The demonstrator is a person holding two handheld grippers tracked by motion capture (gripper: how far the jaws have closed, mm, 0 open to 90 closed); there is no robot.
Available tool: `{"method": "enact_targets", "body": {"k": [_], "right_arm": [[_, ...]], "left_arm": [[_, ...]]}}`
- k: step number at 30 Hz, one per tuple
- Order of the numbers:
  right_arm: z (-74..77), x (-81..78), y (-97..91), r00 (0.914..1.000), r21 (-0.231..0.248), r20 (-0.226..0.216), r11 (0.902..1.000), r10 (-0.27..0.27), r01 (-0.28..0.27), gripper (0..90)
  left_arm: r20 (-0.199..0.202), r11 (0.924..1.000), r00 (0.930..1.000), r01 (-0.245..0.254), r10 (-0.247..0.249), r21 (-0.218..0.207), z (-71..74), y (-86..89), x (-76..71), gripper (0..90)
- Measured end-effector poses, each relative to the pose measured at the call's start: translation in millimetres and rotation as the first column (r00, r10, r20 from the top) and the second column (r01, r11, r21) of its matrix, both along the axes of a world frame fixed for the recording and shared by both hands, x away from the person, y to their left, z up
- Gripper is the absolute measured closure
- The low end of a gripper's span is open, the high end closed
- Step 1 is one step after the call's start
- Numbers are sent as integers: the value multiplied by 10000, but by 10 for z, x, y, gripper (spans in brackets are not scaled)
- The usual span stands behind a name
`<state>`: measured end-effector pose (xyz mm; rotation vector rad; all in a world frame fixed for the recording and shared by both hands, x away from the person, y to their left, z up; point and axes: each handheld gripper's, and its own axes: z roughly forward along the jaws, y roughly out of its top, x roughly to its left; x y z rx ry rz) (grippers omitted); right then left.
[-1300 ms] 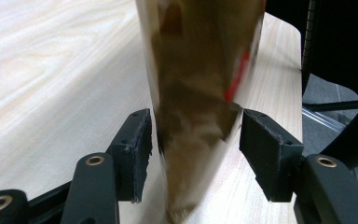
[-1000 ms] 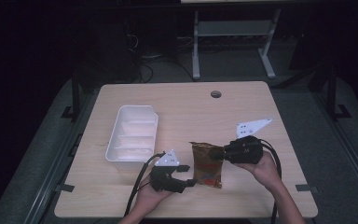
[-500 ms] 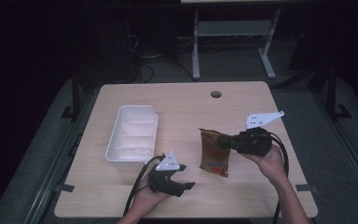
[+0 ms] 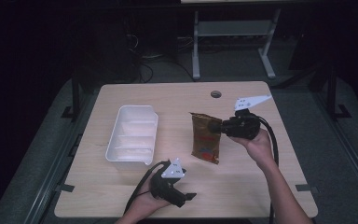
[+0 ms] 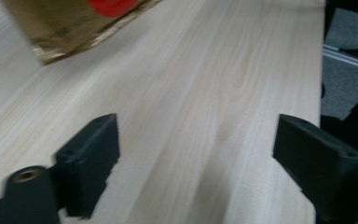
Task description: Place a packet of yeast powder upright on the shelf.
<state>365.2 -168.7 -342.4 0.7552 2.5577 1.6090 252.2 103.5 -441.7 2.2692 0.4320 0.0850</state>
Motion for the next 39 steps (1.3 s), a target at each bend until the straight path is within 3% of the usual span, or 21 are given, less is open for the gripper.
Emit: {"method": "enact_targets", "body": {"k": [9, 15, 23, 39], "right_arm": [[169, 235, 195, 9998, -79, -84, 9998, 197, -198, 839], [222, 330, 317, 9997, -183, -11, 9995, 263, -263, 839], [266, 498, 510, 9989, -193, -102, 9987, 467, -469, 840], [364, 672, 751, 9970, -310, -240, 9968, 732, -739, 841]], "left_arm": [[12, 9992, 9999, 162, -162, 373, -5, 32, -24, 152], [38, 9998, 10000, 79, -80, 203, 20, 110, -18, 157], [401, 9999, 9992, -66, 59, 159, 49, 150, -18, 162], [323, 9994, 9992, 206, -215, 264, 27, 117, -23, 177]]}}
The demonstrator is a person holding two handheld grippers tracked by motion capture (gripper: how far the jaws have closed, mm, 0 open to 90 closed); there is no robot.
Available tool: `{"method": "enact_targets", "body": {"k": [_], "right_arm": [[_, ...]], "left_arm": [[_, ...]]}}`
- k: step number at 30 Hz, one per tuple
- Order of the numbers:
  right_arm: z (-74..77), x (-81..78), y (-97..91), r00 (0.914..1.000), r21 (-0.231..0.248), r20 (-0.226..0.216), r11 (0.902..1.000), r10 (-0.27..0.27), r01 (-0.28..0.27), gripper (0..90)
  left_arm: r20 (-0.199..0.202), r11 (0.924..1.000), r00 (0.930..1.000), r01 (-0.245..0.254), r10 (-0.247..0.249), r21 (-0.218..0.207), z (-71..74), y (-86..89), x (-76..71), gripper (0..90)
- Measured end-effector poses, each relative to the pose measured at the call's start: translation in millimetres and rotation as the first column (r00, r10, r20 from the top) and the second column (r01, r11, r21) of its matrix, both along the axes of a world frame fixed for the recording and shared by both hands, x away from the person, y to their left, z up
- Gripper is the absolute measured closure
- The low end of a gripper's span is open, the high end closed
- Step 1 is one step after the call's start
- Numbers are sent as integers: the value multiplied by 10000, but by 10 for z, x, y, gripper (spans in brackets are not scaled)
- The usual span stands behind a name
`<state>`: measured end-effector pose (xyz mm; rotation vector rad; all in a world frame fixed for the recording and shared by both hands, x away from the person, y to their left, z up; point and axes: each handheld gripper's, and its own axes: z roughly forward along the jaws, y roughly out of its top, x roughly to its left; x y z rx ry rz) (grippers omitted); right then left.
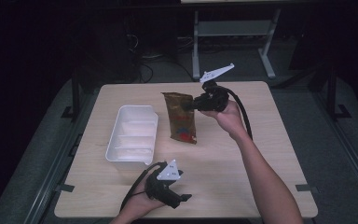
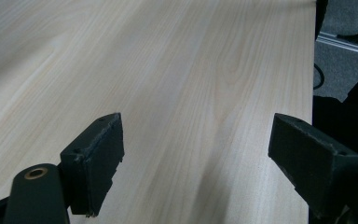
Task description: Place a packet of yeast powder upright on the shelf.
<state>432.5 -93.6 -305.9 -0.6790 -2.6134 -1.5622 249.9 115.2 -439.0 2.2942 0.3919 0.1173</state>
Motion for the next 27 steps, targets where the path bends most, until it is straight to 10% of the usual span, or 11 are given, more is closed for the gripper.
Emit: {"method": "enact_targets", "body": {"k": [27], "right_arm": [[172, 85, 549, 9955, 325, 250, 9952, 914, -922, 848]], "left_arm": [[27, 9999, 9999, -147, 147, 38, -9, 73, 44, 201]]}}
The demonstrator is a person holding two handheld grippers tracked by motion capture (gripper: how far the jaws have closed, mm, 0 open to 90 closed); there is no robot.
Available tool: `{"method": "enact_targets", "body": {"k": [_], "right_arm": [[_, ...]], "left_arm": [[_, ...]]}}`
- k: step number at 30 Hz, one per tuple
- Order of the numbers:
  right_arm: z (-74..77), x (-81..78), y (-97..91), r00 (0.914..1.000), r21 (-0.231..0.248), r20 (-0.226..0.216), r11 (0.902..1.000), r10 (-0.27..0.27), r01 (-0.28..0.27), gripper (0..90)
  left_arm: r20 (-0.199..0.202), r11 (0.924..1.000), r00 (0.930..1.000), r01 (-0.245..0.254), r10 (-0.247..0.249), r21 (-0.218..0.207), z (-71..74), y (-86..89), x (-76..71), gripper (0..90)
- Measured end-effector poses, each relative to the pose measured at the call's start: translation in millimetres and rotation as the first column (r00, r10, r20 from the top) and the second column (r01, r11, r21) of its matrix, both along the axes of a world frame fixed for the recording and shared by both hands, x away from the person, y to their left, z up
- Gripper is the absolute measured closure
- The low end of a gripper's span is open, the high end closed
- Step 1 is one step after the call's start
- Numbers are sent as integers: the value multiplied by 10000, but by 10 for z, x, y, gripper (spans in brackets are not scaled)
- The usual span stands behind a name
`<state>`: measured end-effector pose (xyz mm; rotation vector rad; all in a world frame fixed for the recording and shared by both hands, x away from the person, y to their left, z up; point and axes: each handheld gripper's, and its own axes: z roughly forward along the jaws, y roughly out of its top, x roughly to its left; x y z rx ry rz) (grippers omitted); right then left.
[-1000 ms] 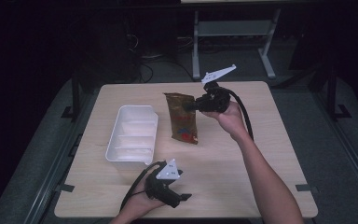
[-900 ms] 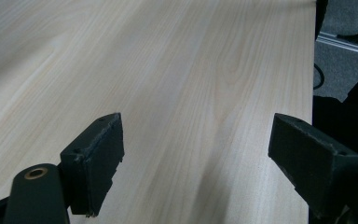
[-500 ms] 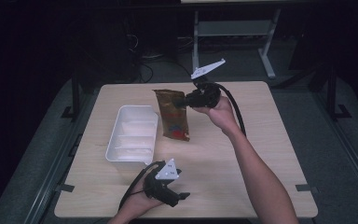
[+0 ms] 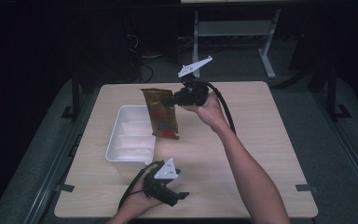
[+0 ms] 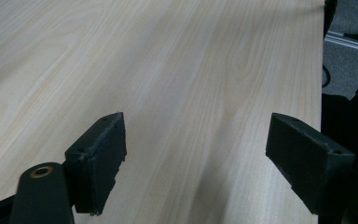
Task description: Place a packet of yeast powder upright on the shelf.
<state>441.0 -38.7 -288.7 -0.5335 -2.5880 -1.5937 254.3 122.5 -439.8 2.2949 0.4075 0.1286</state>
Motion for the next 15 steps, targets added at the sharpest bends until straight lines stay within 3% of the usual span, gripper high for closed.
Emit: {"method": "enact_targets", "body": {"k": [12, 15], "right_arm": [[-19, 22, 335, 9986, -156, -34, 9985, 530, -530, 848], [-16, 39, 402, 9983, 6, -12, 9983, 575, -575, 848]], "left_arm": [[83, 10000, 9999, -91, 91, -29, 12, 33, 12, 203], [103, 9999, 9999, -119, 120, -72, 14, 42, 10, 204]]}}
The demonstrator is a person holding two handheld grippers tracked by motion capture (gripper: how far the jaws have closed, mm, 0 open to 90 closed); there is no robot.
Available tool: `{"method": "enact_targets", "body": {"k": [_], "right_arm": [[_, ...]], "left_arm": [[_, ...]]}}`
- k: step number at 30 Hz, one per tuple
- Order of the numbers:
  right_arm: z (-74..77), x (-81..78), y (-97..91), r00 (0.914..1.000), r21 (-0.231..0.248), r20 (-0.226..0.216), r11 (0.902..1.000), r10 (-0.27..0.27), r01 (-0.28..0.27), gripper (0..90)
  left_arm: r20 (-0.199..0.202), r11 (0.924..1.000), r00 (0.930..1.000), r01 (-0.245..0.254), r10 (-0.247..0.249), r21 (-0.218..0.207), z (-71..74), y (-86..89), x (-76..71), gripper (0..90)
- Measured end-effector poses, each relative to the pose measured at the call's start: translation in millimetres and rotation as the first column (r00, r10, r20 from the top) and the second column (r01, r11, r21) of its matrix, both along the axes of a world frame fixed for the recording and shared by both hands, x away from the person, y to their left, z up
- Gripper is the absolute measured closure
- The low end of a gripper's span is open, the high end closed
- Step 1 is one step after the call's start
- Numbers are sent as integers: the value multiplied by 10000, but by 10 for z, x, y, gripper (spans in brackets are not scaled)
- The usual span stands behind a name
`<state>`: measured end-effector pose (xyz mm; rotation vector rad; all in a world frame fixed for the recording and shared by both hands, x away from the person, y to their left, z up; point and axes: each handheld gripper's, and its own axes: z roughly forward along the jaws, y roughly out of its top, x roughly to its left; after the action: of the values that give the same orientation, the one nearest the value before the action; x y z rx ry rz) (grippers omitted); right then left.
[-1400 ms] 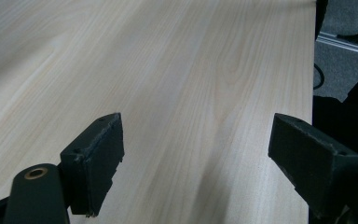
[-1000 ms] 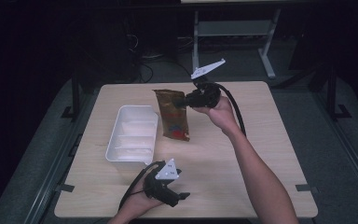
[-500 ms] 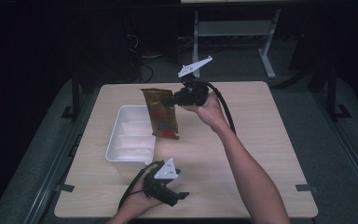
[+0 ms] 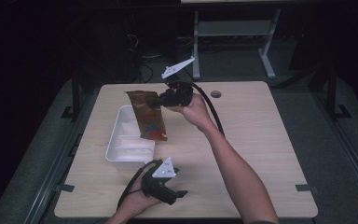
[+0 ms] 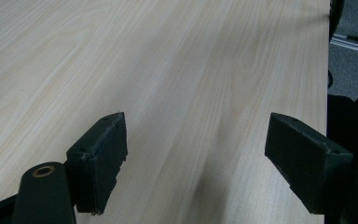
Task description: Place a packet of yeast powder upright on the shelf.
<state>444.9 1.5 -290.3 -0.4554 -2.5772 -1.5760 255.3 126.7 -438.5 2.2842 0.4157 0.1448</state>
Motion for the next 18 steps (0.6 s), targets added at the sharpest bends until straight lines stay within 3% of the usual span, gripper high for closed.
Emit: {"method": "enact_targets", "body": {"k": [2, 18], "right_arm": [[-6, 13, 45, 9999, 165, -148, 9998, 59, -56, 848], [-125, 86, 250, 9992, 24, -344, 9998, 182, -181, 847]], "left_arm": [[33, 10000, 10000, -39, 39, -23, 7, 4, 4, 204], [74, 10000, 9999, -77, 77, 7, 9, 27, 18, 206]]}}
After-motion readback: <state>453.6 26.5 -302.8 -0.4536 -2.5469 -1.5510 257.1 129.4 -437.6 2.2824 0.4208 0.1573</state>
